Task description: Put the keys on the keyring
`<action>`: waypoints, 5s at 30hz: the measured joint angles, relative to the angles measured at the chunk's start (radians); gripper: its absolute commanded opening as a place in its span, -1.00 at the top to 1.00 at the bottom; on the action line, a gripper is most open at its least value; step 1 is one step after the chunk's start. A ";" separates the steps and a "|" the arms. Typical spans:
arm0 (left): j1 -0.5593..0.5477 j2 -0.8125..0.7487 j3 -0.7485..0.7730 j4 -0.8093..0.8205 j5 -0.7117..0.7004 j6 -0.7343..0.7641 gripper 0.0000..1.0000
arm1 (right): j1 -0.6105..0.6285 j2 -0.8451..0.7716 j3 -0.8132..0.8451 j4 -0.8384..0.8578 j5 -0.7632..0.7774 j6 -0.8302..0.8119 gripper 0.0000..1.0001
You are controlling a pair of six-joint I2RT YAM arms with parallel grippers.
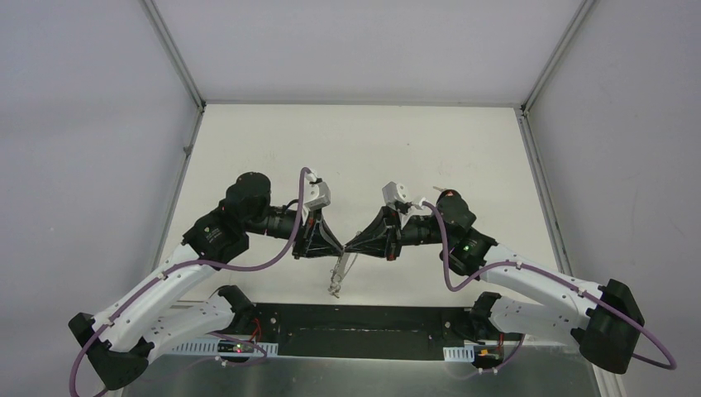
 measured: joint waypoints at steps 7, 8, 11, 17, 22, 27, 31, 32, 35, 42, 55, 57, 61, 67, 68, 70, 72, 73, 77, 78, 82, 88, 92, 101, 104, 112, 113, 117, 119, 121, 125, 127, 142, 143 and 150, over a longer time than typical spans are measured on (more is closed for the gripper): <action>0.000 -0.001 0.008 -0.003 0.000 0.008 0.59 | 0.000 0.000 0.000 0.000 0.000 0.000 1.00; 0.000 -0.003 0.009 -0.002 0.000 0.008 0.61 | 0.000 0.000 0.000 0.000 0.000 0.000 1.00; 0.000 -0.013 0.010 0.004 -0.001 0.004 0.68 | 0.000 0.000 0.000 0.000 0.000 0.000 1.00; 0.000 -0.021 0.010 0.022 -0.003 -0.005 0.81 | 0.000 0.000 0.000 0.000 0.000 0.000 1.00; 0.000 -0.019 0.010 0.023 -0.003 -0.015 1.00 | 0.000 0.000 0.000 0.000 0.000 0.000 1.00; 0.000 -0.018 0.010 0.024 -0.005 -0.017 1.00 | 0.000 0.000 0.000 0.000 0.000 0.000 0.96; 0.000 -0.015 0.021 0.006 -0.029 -0.014 1.00 | 0.000 0.000 0.000 -0.002 0.011 0.000 0.53; 0.000 -0.011 0.034 -0.008 -0.036 -0.011 1.00 | 0.000 0.000 0.000 -0.001 0.015 0.000 0.39; 0.000 0.005 0.065 -0.052 -0.056 0.011 1.00 | 0.000 -0.001 0.000 0.001 0.029 0.000 0.14; 0.000 0.082 0.201 -0.241 -0.106 0.125 1.00 | 0.000 -0.027 -0.012 -0.003 0.080 -0.004 -0.15; -0.009 0.320 0.449 -0.641 -0.321 0.307 1.00 | 0.000 -0.092 -0.065 -0.066 0.187 -0.014 -0.43; -0.024 0.354 0.455 -0.682 -0.362 0.316 1.00 | 0.000 -0.108 -0.076 -0.083 0.209 -0.015 -0.47; -0.068 0.420 0.460 -0.730 -0.423 0.327 1.00 | 0.000 -0.143 -0.097 -0.102 0.254 -0.014 -0.51; -0.100 0.533 0.455 -0.702 -0.449 0.325 1.00 | -0.002 -0.183 -0.121 -0.147 0.316 -0.009 -0.54; -0.105 0.546 0.444 -0.674 -0.450 0.323 1.00 | -0.003 -0.191 -0.125 -0.160 0.331 -0.007 -0.54; -0.106 0.561 0.409 -0.609 -0.450 0.319 1.00 | -0.005 -0.209 -0.129 -0.195 0.360 -0.002 -0.57; -0.106 0.567 0.367 -0.535 -0.450 0.310 1.00 | -0.008 -0.226 -0.130 -0.227 0.388 0.000 -0.61; -0.107 0.570 0.355 -0.503 -0.450 0.302 1.00 | -0.009 -0.238 -0.130 -0.245 0.404 0.002 -0.61; -0.112 0.591 0.309 -0.371 -0.457 0.279 1.00 | -0.014 -0.295 -0.144 -0.302 0.468 0.010 -0.70; -0.112 0.603 0.303 -0.342 -0.460 0.272 1.00 | -0.014 -0.306 -0.147 -0.315 0.481 0.013 -0.71; -0.112 0.658 0.293 -0.254 -0.479 0.249 0.86 | -0.019 -0.342 -0.163 -0.358 0.546 0.041 -0.78; -0.112 0.693 0.270 -0.163 -0.526 0.212 0.28 | -0.028 -0.340 -0.164 -0.449 0.654 0.130 -0.88; -0.109 0.692 0.262 -0.077 -0.551 0.172 -0.22 | -0.037 -0.312 -0.164 -0.534 0.717 0.192 -0.96; -0.050 0.599 0.169 0.022 -0.656 0.010 -0.98 | -0.061 -0.300 -0.160 -0.662 0.842 0.313 -1.00; -0.044 0.536 0.103 0.029 -0.725 -0.076 -0.98 | -0.072 -0.299 -0.160 -0.689 0.872 0.359 -0.99; -0.033 0.361 -0.073 -0.018 -0.876 -0.354 -0.98 | -0.108 -0.200 -0.140 -0.742 0.827 0.414 -1.00; -0.031 0.343 -0.093 -0.027 -0.877 -0.389 -0.98 | -0.115 -0.179 -0.133 -0.749 0.808 0.417 -0.99; -0.025 0.309 -0.156 -0.050 -0.852 -0.507 -0.95 | -0.149 -0.083 -0.102 -0.758 0.712 0.421 -0.99; -0.025 0.312 -0.180 -0.062 -0.822 -0.556 -0.94 | -0.169 -0.022 -0.085 -0.757 0.641 0.422 -0.96; -0.025 0.319 -0.199 -0.067 -0.786 -0.599 -0.93 | -0.182 0.052 -0.064 -0.755 0.568 0.418 -0.92; -0.025 0.347 -0.224 -0.071 -0.725 -0.684 -0.90 | -0.187 0.202 -0.020 -0.753 0.426 0.397 -0.72; -0.025 0.357 -0.234 -0.070 -0.699 -0.726 -0.88 | -0.187 0.265 -0.007 -0.742 0.351 0.394 -0.53; -0.025 0.153 -0.305 -0.046 -0.666 -0.832 -0.77 | -0.187 0.694 0.242 -0.673 0.129 0.404 0.67; -0.025 0.118 -0.311 -0.045 -0.670 -0.834 -0.77 | -0.188 0.726 0.280 -0.678 0.128 0.396 0.76; -0.025 -0.021 -0.375 -0.035 -0.682 -0.863 -0.69 | -0.241 0.871 0.497 -0.744 0.122 0.328 0.64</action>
